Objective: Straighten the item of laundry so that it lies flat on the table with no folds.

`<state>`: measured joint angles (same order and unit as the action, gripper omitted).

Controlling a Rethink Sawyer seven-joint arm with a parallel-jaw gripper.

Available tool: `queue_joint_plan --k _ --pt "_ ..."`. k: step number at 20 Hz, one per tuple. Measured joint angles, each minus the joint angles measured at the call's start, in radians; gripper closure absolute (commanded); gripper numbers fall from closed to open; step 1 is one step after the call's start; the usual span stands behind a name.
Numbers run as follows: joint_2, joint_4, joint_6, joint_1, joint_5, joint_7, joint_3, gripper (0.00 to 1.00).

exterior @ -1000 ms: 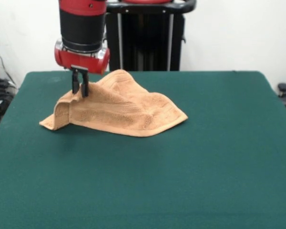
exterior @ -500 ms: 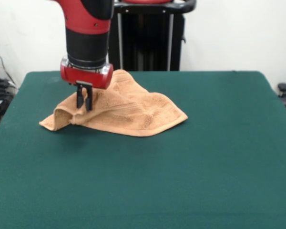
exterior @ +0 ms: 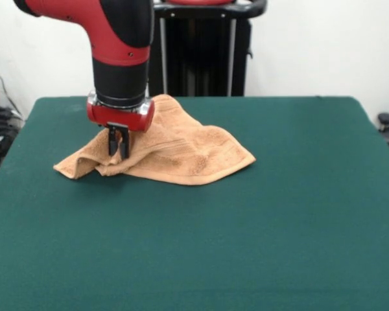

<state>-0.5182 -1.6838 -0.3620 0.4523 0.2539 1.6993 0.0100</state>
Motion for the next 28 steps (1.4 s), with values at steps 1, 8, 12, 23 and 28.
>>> queue_joint_plan --k 1,8,12,23,28 --pt "0.000 0.000 0.000 0.002 0.000 0.000 0.000 1.00" --pt "-0.002 0.000 0.000 0.002 0.000 0.000 0.000 1.00" --pt "-0.010 0.000 0.000 0.002 0.000 0.000 0.000 1.00" --pt "-0.038 0.000 0.000 0.002 0.000 0.000 0.000 1.00" --pt "-0.049 0.000 0.000 0.002 0.000 0.000 0.000 1.00"
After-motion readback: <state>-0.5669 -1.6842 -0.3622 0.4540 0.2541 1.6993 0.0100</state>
